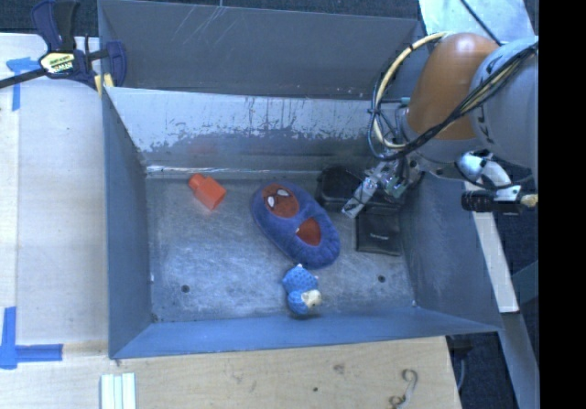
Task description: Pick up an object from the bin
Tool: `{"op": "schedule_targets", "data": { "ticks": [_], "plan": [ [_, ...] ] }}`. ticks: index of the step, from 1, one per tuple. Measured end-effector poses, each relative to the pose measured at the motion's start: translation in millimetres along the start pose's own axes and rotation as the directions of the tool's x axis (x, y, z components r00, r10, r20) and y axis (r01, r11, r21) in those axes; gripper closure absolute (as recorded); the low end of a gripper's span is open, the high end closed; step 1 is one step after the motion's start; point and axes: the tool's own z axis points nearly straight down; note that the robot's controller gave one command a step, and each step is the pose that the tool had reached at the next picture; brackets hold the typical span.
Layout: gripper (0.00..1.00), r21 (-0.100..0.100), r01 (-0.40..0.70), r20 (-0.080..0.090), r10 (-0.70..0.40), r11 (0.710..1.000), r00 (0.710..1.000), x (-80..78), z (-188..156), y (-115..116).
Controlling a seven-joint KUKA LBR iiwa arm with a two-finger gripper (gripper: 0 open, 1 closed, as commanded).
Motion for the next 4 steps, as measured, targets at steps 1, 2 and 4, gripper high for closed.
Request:
{"op": "schedule_targets", "data": {
  "ticks": [1, 2, 4],
  "plan": [
    [0.00, 0.007, -0.251, -0.010, 0.251, 0.968, 0.968, -4.9, 37.7, -4.1],
    [0.00, -0.003, -0.501, 0.003, 0.501, 0.866, 0.866, 50.4, 36.5, -45.4],
    [1.00, 0.002, -0.498, 0.002, 0.498, 0.867, 0.867, 51.2, -18.2, -47.0]
  ]
}}
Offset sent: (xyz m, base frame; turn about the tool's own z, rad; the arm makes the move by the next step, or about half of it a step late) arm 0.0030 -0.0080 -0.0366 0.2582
